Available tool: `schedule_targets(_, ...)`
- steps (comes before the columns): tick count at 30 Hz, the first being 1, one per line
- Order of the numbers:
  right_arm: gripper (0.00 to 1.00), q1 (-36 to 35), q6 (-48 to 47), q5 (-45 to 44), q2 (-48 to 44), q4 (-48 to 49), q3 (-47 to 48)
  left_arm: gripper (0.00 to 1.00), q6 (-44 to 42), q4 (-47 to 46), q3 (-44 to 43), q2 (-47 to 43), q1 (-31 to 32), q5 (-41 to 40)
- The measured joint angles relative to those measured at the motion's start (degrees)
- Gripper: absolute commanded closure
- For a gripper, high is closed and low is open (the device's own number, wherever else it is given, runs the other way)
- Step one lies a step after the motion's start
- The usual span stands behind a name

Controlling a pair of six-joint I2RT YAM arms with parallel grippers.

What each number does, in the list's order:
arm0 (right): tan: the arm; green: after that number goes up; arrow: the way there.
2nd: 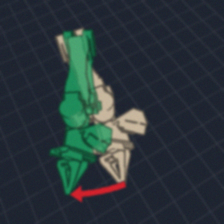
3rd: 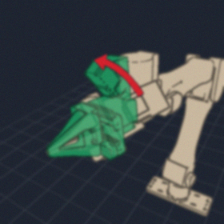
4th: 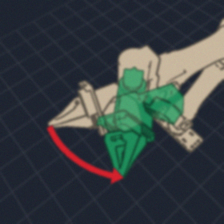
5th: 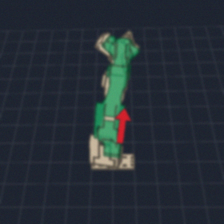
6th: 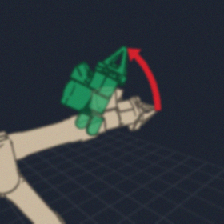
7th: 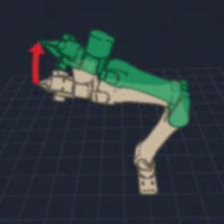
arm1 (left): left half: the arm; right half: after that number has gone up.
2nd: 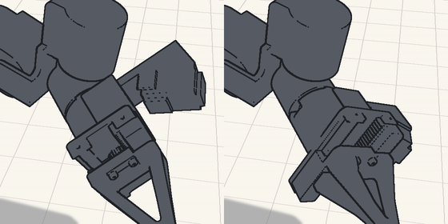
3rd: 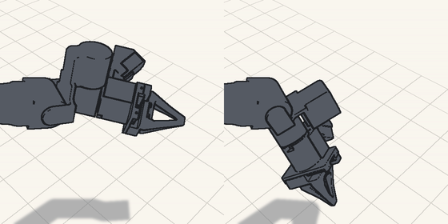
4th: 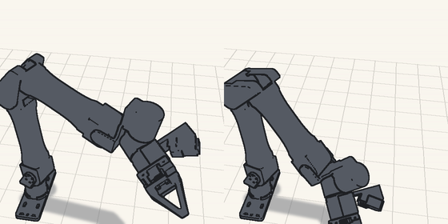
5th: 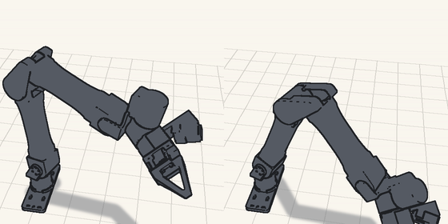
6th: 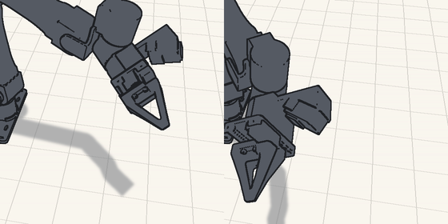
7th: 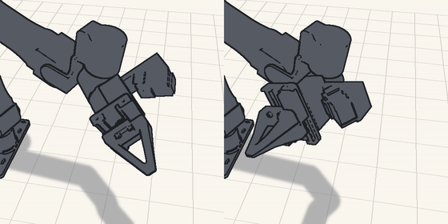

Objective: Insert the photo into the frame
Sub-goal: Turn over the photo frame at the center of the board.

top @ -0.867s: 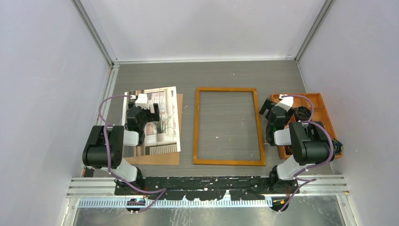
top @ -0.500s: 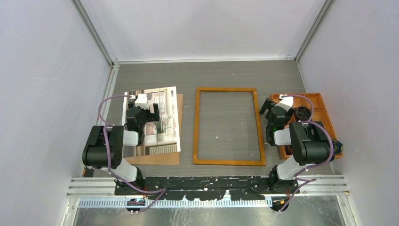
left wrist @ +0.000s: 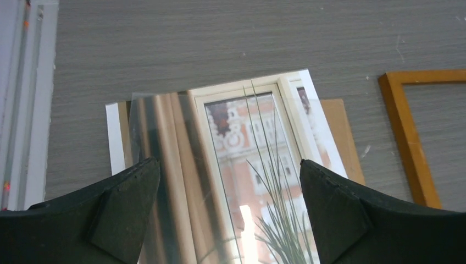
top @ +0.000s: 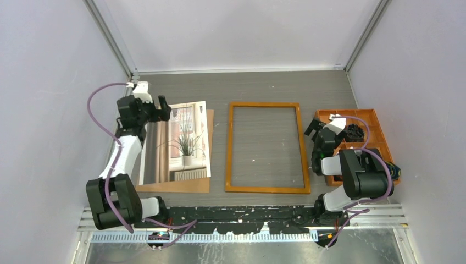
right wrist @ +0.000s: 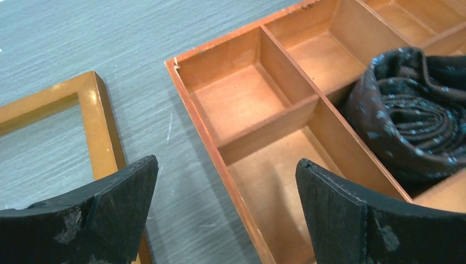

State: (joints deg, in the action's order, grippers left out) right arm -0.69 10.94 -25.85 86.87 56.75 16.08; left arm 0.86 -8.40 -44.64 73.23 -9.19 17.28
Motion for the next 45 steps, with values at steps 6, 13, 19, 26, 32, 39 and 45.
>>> schedule_targets(6,0.0,-1.03,-0.04,-2.64,-0.61,1.05,-1.68,0.0,0.37,21.7,-11.82,-0.37,-3.37,6.58)
schedule_targets(13,0.0,-2.95,5.64,-9.68,-12.85,-25.7,12.41,0.0,0.13,34.03,-15.45,-1.36,-3.58,9.42)
schedule_targets(19,0.0,-2.58,20.68,-2.54,-21.59,-50.93,33.92,0.0,-0.31,42.75,-25.51,2.23,-3.58,10.1)
schedule_targets(26,0.0,-8.48,28.3,5.86,-20.55,-67.67,44.09,0.02,-2.32,52.59,-37.07,12.52,-3.58,10.25)
schedule_targets(32,0.0,-26.64,28.87,3.91,-0.92,-80.59,57.4,0.02,-3.34,59.45,-38.97,17.09,-3.58,9.66)
schedule_targets(39,0.0,-38.73,28.79,3.91,16.33,-89.88,70.88,0.02,-5.03,62.58,-39.01,17.18,-3.69,9.01)
schedule_targets(45,0.0,-46.01,30.1,0.96,28.48,-94.03,79.89,0.04,-6.47,63.6,-38.97,17.18,-3.96,8.85)
